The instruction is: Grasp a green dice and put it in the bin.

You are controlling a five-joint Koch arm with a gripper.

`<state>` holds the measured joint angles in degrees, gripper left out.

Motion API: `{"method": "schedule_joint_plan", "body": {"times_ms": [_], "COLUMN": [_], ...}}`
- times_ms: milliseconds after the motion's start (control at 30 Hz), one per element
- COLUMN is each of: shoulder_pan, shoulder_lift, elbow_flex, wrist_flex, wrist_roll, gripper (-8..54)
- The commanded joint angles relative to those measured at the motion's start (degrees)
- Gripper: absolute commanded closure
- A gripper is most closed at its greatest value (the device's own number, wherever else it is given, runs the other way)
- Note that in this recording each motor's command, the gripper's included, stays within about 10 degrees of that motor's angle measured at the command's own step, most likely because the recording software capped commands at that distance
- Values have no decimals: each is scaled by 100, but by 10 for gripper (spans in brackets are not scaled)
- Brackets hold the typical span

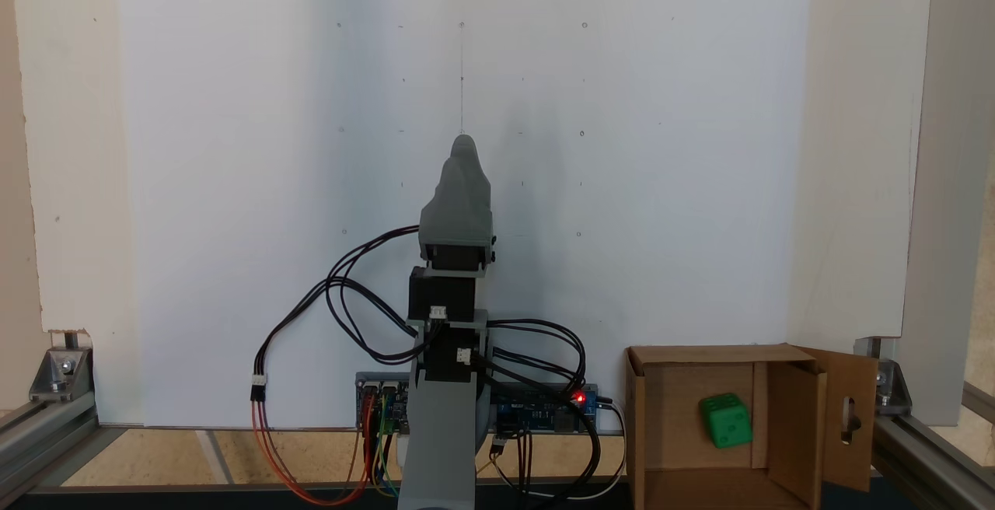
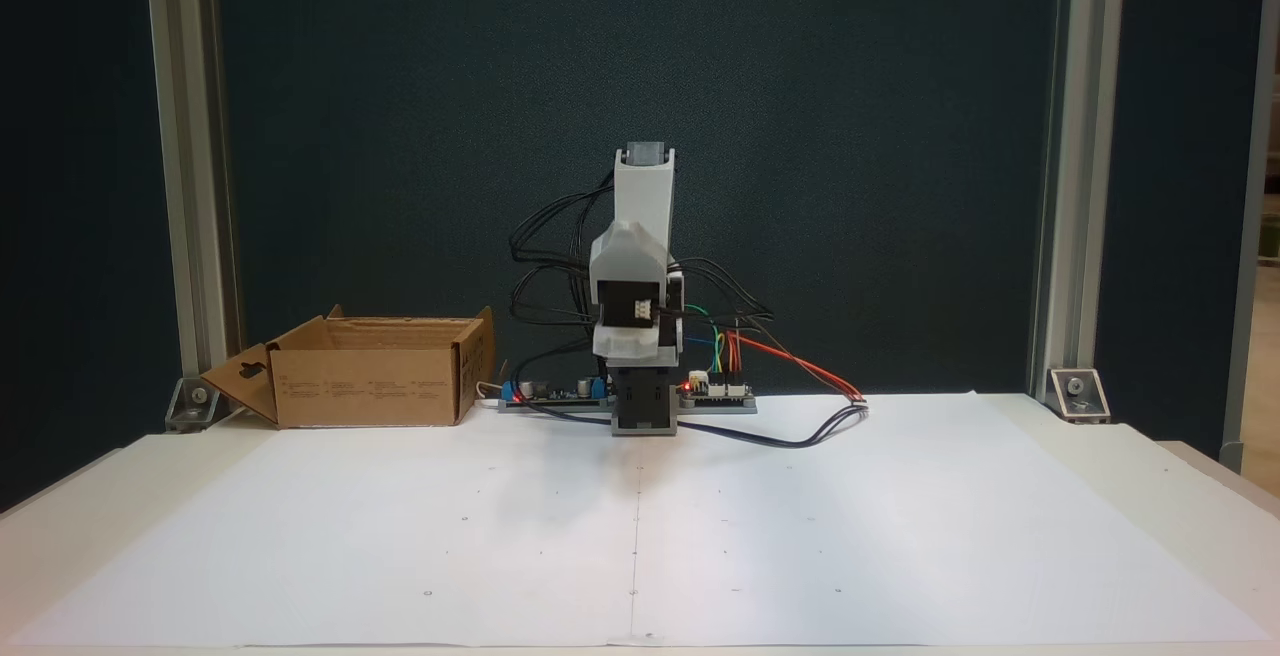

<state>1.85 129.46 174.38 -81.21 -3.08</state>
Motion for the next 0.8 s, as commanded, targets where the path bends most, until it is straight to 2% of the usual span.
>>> {"method": "schedule_joint_plan", "body": {"times_ms": [0,767], "shoulder_pan": [53,26], "shoulder_lift": [633,606], "elbow_flex": [149,475], "wrist_flex": [-343,-299], "wrist_roll": [185,167], "gripper": [23,11]}}
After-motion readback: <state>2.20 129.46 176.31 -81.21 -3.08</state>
